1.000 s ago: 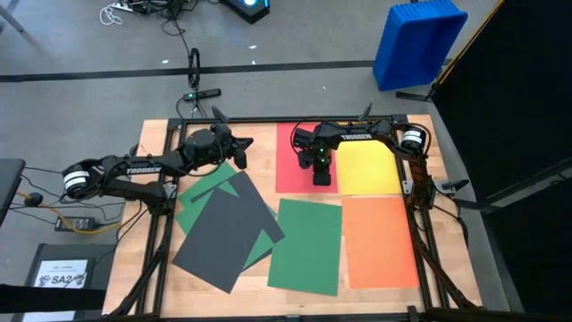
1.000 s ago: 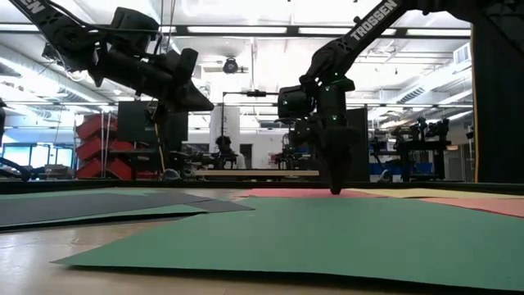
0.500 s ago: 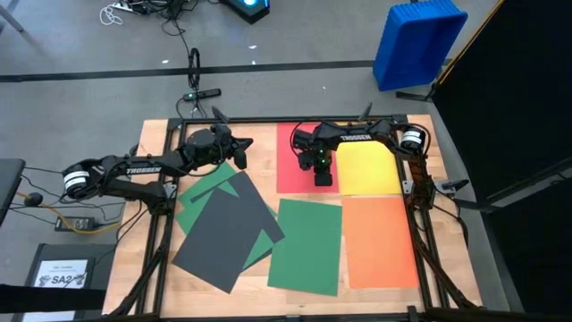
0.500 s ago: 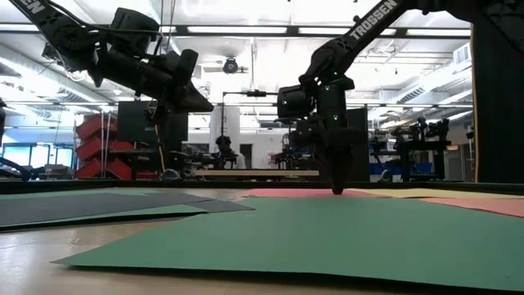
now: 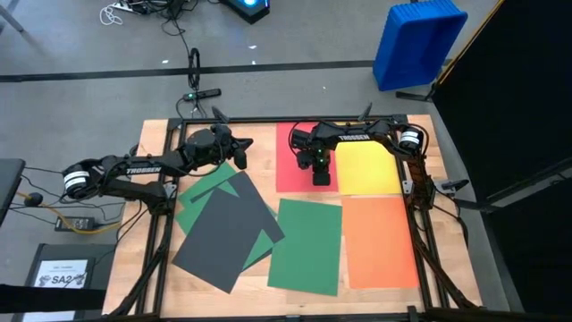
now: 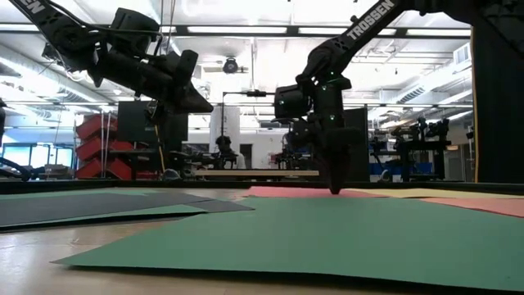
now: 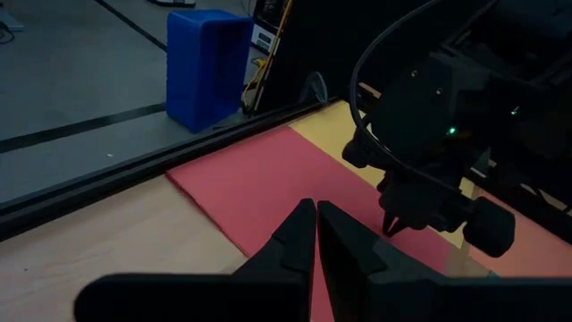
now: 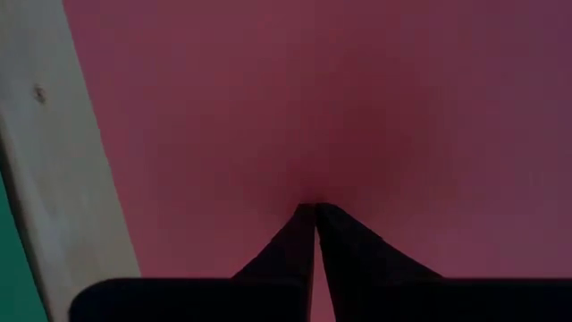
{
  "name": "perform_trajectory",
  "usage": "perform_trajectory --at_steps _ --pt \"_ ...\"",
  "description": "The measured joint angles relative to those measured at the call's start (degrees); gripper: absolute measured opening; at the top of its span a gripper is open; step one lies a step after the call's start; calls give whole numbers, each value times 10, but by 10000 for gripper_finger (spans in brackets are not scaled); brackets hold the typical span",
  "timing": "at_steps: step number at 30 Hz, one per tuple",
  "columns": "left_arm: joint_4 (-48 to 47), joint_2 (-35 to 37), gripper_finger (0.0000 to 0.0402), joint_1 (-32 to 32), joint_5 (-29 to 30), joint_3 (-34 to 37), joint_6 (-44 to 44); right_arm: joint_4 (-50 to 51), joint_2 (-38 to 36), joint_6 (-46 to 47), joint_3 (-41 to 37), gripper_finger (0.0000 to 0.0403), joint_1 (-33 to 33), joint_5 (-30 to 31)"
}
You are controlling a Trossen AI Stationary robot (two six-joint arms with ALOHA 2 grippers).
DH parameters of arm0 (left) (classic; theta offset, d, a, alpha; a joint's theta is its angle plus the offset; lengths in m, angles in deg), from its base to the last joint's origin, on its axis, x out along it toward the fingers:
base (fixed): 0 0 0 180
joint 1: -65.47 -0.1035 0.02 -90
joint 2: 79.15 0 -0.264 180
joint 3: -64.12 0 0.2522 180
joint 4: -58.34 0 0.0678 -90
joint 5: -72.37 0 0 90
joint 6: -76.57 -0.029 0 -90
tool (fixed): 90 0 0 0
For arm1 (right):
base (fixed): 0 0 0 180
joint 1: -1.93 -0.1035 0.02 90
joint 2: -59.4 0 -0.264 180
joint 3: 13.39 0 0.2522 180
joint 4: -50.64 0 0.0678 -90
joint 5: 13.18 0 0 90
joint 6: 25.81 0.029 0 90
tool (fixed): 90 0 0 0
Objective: Organize paper
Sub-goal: Stack the pink colored paper on top of the pink colored papers, then adjust the green colored paper
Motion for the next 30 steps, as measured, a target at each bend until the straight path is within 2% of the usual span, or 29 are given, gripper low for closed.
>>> perform_trajectory --at_steps 24,30 --pt "-21 0 0 0 0 0 0 16 -2 5 3 0 0 8" --pt "-22 0 0 0 0 0 0 12 -30 6 3 0 -1 12"
